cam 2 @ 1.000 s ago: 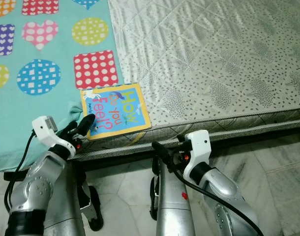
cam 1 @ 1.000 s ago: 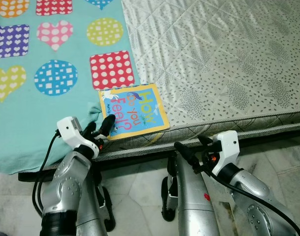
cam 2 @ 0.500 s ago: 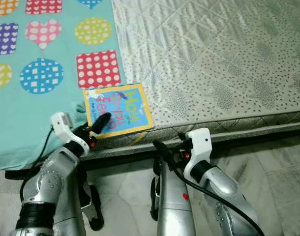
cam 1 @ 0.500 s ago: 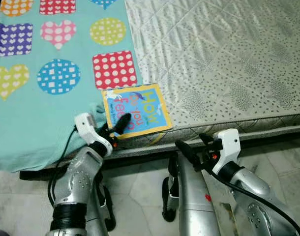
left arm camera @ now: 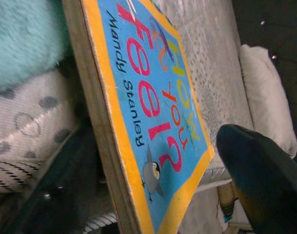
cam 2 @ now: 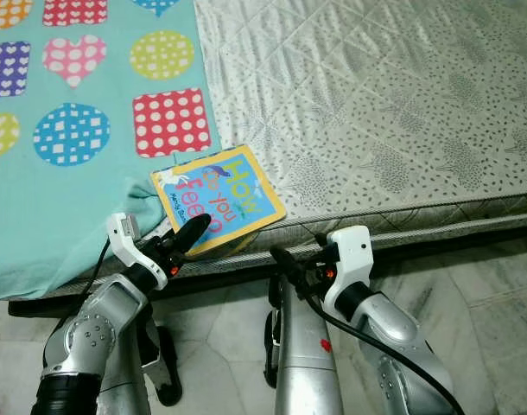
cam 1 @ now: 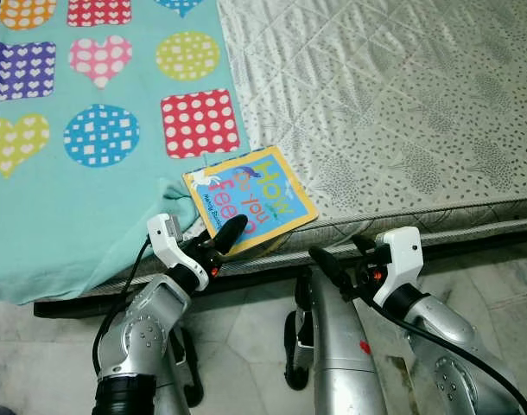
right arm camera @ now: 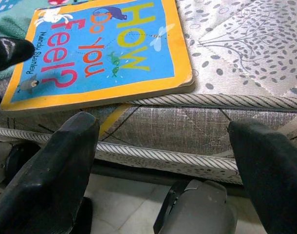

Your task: Clean up the room

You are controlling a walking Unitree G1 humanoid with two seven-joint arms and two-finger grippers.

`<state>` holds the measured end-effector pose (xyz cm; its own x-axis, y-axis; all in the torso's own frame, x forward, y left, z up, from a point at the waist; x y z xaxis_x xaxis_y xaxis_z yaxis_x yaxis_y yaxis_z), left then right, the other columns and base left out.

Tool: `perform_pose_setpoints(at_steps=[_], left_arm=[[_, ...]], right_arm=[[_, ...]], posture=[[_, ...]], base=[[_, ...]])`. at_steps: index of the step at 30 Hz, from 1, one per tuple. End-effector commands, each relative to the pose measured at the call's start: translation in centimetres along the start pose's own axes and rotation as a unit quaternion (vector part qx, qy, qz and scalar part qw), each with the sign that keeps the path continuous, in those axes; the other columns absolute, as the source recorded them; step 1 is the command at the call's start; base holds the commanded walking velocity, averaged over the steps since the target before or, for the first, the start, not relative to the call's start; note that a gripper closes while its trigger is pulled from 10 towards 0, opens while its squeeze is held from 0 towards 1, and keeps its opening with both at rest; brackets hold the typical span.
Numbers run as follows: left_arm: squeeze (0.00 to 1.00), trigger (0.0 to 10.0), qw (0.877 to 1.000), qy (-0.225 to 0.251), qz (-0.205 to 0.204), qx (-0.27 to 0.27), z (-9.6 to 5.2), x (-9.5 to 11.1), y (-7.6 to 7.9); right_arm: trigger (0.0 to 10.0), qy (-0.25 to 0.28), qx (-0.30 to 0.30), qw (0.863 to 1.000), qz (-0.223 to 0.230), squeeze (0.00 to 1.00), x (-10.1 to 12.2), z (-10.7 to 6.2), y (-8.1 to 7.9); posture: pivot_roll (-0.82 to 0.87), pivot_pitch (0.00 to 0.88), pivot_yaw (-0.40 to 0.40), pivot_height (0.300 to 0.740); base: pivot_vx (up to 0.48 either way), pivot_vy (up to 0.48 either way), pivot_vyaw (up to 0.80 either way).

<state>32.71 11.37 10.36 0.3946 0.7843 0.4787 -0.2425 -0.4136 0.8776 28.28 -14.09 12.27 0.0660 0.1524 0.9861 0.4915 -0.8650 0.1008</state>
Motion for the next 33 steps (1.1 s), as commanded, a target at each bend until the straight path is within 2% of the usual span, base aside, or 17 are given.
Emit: perform_pose_setpoints(at_steps=[1, 7, 11, 33], left_arm=[[0.00, 0.0, 1.000, 0.004, -0.013, 0.008, -0.40, -0.18, -0.87], [0.00, 0.0, 0.999, 0.019, -0.026, 0.000, -0.17, 0.50, -0.99], [0.00, 0.0, 0.999, 0.003, -0.040, -0.023, -0.08, 0.36, -0.76], [0.00, 0.0, 0.999, -0.008, -0.036, -0.034, -0.18, 0.42, -0.87]], right_arm=[[10.0, -0.011, -0.014, 1.000, 0.003, 0.00, -0.69, -0.61, 0.51], [10.0, -0.011, -0.016, 1.000, 0.003, 0.00, -0.69, -0.62, 0.50], [10.0, -0.010, -0.017, 1.000, 0.003, 0.00, -0.60, -0.45, 0.50], [10.0, -0.029, -0.024, 0.999, 0.010, 0.00, -1.10, 0.03, 0.37]], posture=[[-0.22, 0.372, -0.052, 0.546], [-0.22, 0.371, -0.050, 0.546], [-0.22, 0.368, -0.054, 0.546], [-0.22, 0.361, -0.048, 0.546]], base=[[0.000, 0.000, 0.00], [0.000, 0.000, 0.00], [0.000, 0.000, 0.00], [0.000, 0.000, 0.00]])
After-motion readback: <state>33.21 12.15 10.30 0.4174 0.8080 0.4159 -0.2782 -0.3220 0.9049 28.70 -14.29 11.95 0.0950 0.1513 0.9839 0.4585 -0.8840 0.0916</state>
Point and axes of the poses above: a point about 5 cm out from each wrist's last joint towards the gripper, its own z axis pointing out of the wrist towards the gripper, its own x axis along the axis of the wrist's last joint, y = z × x, the point moved 3 cm from there along z, pointing out of the wrist towards the gripper, and after that the axes turned 14 degrees about -z, right-handed, at the moved point
